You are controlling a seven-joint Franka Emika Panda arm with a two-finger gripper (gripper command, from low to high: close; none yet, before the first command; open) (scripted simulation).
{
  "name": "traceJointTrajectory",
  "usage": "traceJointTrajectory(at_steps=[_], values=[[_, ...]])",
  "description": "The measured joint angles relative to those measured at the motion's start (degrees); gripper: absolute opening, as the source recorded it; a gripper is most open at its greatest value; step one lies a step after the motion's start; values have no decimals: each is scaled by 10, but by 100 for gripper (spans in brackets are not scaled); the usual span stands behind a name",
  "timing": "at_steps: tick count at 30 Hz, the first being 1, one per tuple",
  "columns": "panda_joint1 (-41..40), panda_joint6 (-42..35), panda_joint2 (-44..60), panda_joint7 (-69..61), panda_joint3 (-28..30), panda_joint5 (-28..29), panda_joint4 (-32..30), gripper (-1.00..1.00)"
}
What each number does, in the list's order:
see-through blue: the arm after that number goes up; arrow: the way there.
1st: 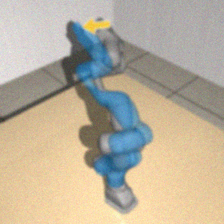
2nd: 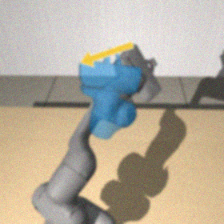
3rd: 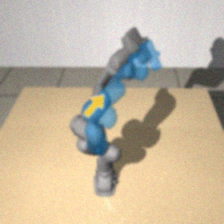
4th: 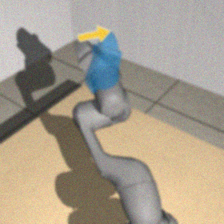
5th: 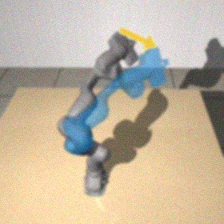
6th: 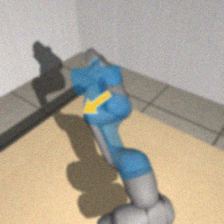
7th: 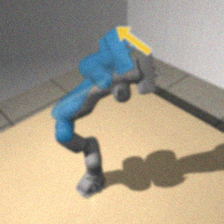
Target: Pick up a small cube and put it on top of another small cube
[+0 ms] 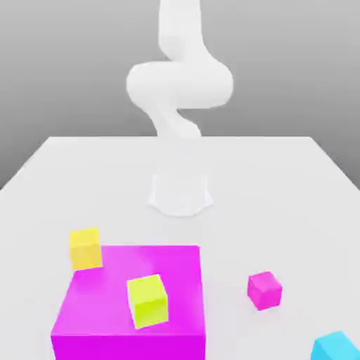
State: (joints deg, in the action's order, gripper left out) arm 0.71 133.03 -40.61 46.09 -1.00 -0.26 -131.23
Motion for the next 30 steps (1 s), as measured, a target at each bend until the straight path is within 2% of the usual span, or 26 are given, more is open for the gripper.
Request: traceJointTrajectory(at_steps=[13, 20, 30], values=[[34, 66, 273, 31, -66, 8, 28, 0], [69, 100, 419, 65, -93, 38, 44, 0], [131, 148, 630, 116, -99, 85, 66, 0]])
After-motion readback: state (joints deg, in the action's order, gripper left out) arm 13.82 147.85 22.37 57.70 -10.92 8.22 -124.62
